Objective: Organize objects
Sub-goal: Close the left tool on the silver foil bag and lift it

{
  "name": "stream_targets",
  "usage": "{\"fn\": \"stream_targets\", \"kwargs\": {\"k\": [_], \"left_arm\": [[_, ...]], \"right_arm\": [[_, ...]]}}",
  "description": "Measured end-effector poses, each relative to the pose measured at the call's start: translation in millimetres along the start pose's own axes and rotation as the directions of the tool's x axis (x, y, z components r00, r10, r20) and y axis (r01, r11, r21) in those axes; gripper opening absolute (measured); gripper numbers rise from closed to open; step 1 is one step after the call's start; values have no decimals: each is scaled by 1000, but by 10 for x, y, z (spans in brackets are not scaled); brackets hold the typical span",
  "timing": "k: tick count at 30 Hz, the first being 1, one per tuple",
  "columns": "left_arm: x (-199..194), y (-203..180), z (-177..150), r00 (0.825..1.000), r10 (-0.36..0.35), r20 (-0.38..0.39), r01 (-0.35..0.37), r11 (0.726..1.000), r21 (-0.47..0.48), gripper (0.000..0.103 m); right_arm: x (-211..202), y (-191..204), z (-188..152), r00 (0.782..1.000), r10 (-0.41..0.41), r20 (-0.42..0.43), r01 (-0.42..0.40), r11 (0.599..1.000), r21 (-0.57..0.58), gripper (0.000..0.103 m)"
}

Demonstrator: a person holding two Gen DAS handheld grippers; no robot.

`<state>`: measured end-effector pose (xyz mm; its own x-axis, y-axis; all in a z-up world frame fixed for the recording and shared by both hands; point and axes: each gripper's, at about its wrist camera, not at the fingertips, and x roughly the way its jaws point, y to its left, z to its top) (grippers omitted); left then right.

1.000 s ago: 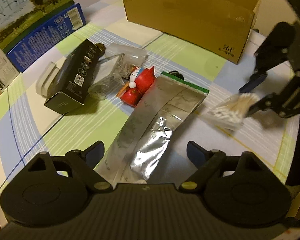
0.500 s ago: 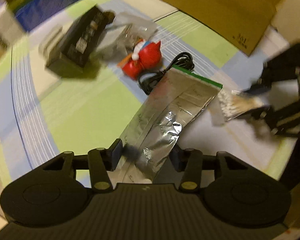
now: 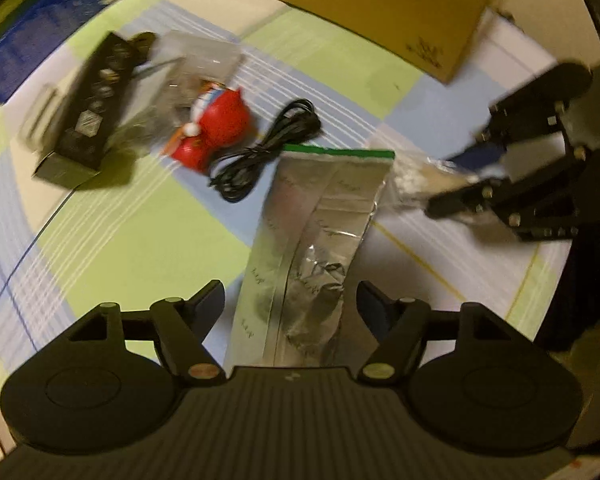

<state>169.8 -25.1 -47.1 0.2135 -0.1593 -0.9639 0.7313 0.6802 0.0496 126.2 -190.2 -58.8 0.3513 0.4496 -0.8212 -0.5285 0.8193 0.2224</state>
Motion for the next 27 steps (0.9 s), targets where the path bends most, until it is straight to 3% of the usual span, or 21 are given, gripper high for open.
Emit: {"fn": "stream_targets", "kwargs": {"k": [2, 3, 4, 8, 10, 13, 17, 27], "left_arm": [[59, 13, 31, 1000, -15, -26, 16, 1000, 26, 61], [83, 14, 33, 999, -25, -37, 26, 999, 31, 50], [109, 26, 42, 998, -26, -51, 28, 999, 36, 46], [172, 0, 39, 996, -4, -89, 10, 998, 67, 45], [173, -18, 25, 996, 9, -94, -3, 998, 62, 40], [131, -17, 6, 995, 4, -99, -3, 1000, 8, 34], [51, -3, -36, 992, 41, -117, -54, 993, -104, 31], [-386, 5, -62, 999, 22, -40, -34, 944, -329, 29]], "right_arm": [[8, -15, 3, 1000, 0, 0, 0, 1000, 8, 20], [11, -2, 8, 1000, -4, 0, 4, 1000, 6, 20], [16, 8, 26, 1000, -8, 0, 8, 1000, 1, 20], [40, 99, 57, 1000, -24, -6, 23, 1000, -20, 20], [45, 121, 68, 1000, -25, -7, 24, 1000, -11, 20], [15, 151, 78, 1000, -29, 6, 29, 1000, -5, 19], [-46, 195, 87, 999, -39, 33, 39, 999, 9, 19], [-306, 211, 66, 993, -48, 111, 40, 996, 73, 18]]}}
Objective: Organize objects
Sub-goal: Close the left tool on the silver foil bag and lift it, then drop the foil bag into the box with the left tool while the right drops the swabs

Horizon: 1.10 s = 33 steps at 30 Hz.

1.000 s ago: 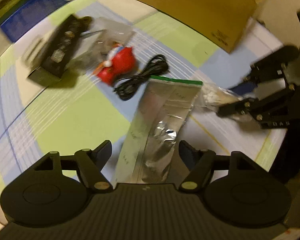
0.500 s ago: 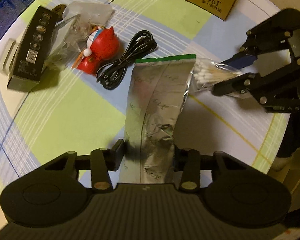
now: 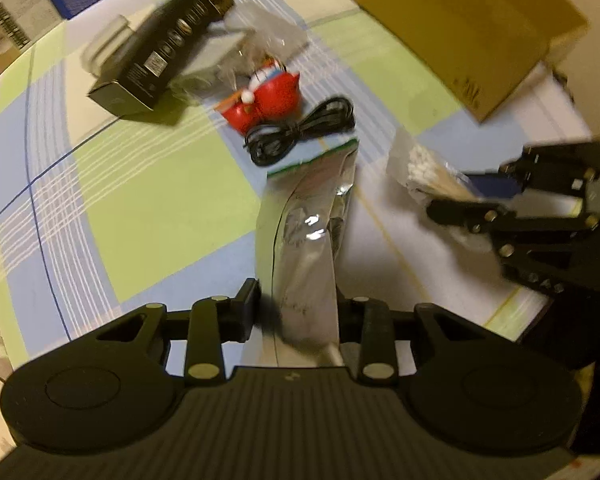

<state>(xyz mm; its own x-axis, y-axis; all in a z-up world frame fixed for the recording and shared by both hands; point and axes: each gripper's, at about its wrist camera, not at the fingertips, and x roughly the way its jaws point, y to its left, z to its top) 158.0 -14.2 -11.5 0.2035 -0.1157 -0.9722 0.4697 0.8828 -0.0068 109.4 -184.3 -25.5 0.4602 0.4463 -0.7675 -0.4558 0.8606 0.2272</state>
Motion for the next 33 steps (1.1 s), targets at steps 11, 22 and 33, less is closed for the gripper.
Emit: {"fn": "stream_targets", "kwargs": {"k": [11, 22, 33], "left_arm": [[-227, -163, -74, 998, -45, 47, 48, 997, -54, 28], [-922, -366, 358, 980, -66, 188, 80, 994, -69, 28], [-1103, -1066, 1302, 931, -157, 330, 197, 976, -91, 28]], "right_arm": [[-328, -31, -111, 999, -16, 37, 15, 1000, 26, 18], [-1034, -201, 552, 977, -73, 199, 73, 997, 9, 18], [-1489, -1256, 910, 943, -255, 212, 227, 963, 147, 18]]}}
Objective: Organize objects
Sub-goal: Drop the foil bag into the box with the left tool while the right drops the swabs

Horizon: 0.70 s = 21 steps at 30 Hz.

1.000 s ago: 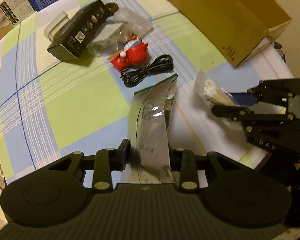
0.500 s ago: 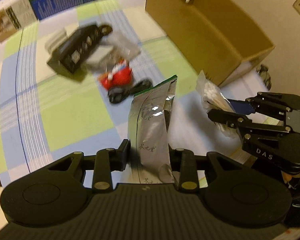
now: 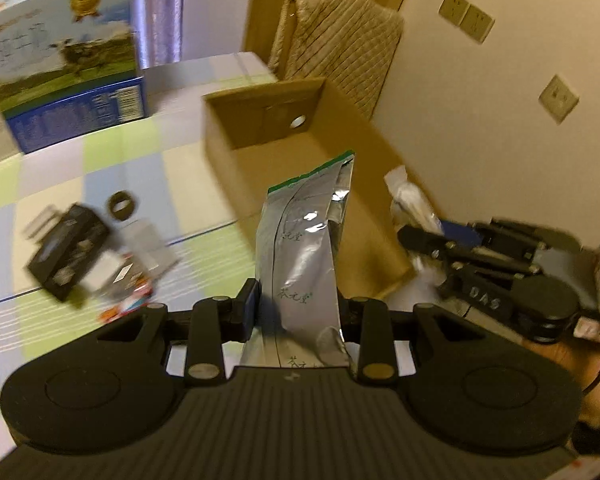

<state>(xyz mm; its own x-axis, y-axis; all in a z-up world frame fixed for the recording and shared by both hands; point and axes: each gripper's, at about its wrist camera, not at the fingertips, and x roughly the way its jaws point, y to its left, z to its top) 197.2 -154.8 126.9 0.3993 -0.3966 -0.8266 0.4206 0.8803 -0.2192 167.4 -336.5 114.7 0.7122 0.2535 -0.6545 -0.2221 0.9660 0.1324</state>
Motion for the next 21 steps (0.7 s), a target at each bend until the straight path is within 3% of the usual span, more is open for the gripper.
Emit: {"fn": "stream_targets", "kwargs": {"k": [6, 12, 14, 16, 21], "left_arm": [[463, -332, 250, 999, -52, 11, 52, 998, -41, 28], [821, -419, 368, 997, -66, 38, 68, 995, -75, 29], [895, -419, 390, 996, -63, 63, 69, 993, -92, 31], [923, -387, 385, 994, -62, 92, 71, 992, -106, 42], [870, -295, 354, 993, -32, 111, 42, 995, -93, 42]], "right_arm": [[114, -468, 44, 999, -29, -18, 30, 998, 52, 18], [228, -739, 35, 999, -45, -23, 47, 995, 89, 18], [268, -801, 26, 999, -44, -28, 47, 994, 100, 18], [312, -840, 17, 998, -43, -38, 47, 993, 107, 18], [370, -848, -21, 998, -36, -52, 42, 993, 110, 18]]}}
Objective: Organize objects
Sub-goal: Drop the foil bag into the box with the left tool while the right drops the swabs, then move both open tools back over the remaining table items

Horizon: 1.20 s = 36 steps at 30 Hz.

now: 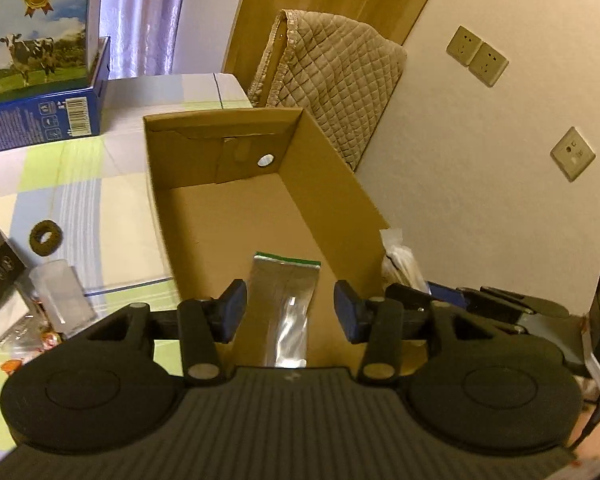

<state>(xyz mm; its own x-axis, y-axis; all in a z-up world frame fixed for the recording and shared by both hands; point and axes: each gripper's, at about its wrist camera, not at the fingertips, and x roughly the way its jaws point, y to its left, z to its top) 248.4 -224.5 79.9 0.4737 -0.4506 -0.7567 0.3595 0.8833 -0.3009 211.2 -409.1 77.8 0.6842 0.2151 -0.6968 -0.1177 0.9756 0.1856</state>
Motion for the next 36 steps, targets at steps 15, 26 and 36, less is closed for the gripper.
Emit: {"fn": "stream_targets", "kwargs": {"k": [15, 26, 36], "left_arm": [[-326, 282, -169, 999, 43, 17, -43, 999, -6, 54], [-1082, 549, -427, 988, 124, 92, -122, 992, -19, 74], [-1953, 918, -830, 958, 246, 151, -236, 969, -77, 95]], "right_arm": [[-32, 68, 9, 1000, 26, 13, -27, 999, 45, 52], [-583, 463, 18, 995, 59, 81, -59, 998, 4, 52], [-867, 1146, -271, 978, 197, 73, -191, 978, -88, 52]]}}
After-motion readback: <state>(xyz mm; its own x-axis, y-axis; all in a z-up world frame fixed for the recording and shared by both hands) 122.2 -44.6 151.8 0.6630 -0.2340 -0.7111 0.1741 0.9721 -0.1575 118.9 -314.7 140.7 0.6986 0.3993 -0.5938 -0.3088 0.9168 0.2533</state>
